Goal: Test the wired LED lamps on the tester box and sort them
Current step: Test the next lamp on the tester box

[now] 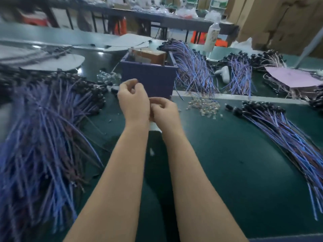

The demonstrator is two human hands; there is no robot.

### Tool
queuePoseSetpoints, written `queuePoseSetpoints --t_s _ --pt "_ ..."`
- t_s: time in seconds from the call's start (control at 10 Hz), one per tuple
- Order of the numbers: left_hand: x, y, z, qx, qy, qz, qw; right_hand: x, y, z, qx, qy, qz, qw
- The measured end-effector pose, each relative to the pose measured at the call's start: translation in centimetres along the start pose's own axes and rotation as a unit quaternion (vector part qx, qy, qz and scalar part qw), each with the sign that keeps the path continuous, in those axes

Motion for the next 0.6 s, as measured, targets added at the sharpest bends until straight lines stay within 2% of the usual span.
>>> queuePoseSetpoints --t_s 0.2,0.3,0.5,0.6 --pt "-3.9 -8.5 1.8 0.037 -0.019 0.13 0.991 0.8 10.3 -2.6 0.085 -0.065 -0.092 0.99" --pt "-4.8 -10.9 1.8 0.052 -0.046 0.153 0.986 0.6 13.2 -2.7 0.169 -0.091 -0.102 0.976" --pt "-4.9 -12.1 1.1 0.076 -0.088 0.159 0.98 0.3 14.7 -1.8 0.405 -0.08 -0.078 0.908" --pt "-4.9 -11.8 0.9 0.075 -0.076 0.16 0.981 0.6 14.1 -1.7 0.401 -0.098 -0.08 0.907"
Point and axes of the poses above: each hand's wrist, its own x-axis away from the middle knuckle, its own y-axis out of the palm, z = x × y, the point moved 4 cm from there along -x, towards the middle knuckle, and after that the axes turned 2 degrees about y, right-handed, at the moved point
